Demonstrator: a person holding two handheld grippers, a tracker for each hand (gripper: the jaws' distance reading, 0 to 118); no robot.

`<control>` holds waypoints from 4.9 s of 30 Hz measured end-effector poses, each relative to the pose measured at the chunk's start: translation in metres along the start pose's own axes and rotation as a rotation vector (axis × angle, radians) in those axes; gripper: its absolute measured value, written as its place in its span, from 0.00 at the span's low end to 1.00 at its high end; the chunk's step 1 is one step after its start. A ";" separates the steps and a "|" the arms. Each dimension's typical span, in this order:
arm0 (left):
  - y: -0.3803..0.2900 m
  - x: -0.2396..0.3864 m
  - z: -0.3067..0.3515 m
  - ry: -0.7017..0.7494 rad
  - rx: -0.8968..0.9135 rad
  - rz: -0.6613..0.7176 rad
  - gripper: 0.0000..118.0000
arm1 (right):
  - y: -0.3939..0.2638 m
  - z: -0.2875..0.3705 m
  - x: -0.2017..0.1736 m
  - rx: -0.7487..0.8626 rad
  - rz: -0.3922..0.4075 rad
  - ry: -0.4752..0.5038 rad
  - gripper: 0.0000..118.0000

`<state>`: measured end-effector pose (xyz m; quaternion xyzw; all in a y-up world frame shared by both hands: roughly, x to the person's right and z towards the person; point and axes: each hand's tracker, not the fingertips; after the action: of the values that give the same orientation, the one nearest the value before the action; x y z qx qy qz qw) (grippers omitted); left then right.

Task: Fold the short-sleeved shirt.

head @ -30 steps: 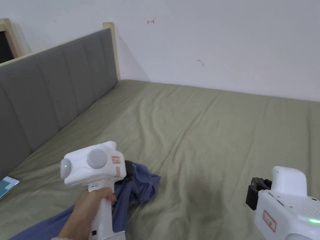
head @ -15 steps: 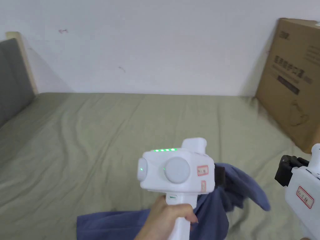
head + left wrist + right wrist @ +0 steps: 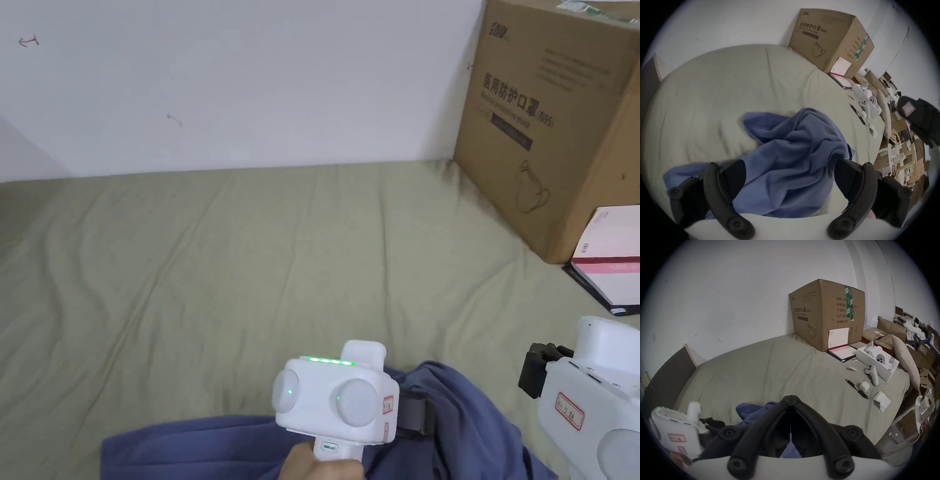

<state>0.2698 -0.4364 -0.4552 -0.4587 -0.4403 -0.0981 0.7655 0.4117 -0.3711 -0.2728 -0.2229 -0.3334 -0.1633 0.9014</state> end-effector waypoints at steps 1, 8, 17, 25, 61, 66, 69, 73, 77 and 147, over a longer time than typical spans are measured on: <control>0.002 -0.006 0.011 0.006 0.018 -0.006 0.95 | -0.001 0.000 -0.004 -0.002 0.009 0.010 0.00; -0.037 -0.070 0.084 0.104 0.108 0.139 0.01 | -0.009 0.003 -0.039 -0.018 0.072 0.085 0.00; -0.097 -0.168 0.117 0.259 0.097 0.319 0.41 | -0.020 -0.006 -0.073 -0.060 0.133 0.158 0.00; -0.045 -0.267 0.112 0.376 0.164 0.503 0.98 | -0.016 -0.021 -0.076 -0.075 0.121 0.165 0.00; -0.050 -0.257 0.075 0.472 -0.028 0.388 0.01 | -0.007 -0.281 -0.108 -0.889 0.437 0.187 0.54; -0.044 -0.255 0.085 0.479 -0.019 0.404 0.01 | 0.004 -0.270 -0.110 -0.847 0.454 0.163 0.00; -0.029 -0.245 0.101 0.503 0.014 0.351 0.01 | 0.018 -0.252 -0.102 -0.799 0.404 0.183 0.00; -0.005 -0.234 0.133 0.526 0.093 0.323 0.01 | 0.058 -0.220 -0.092 -0.675 0.372 0.183 0.00; 0.022 -0.221 0.177 0.551 0.197 0.313 0.01 | 0.127 -0.178 -0.080 -0.540 0.288 0.215 0.00; -0.127 -0.225 0.124 0.659 0.029 0.231 0.01 | -0.031 -0.062 0.029 -0.559 0.114 0.075 0.00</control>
<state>-0.0066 -0.4669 -0.5254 -0.4384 -0.1159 -0.1474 0.8790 0.4517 -0.4330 -0.2864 -0.4749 -0.2288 -0.2061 0.8244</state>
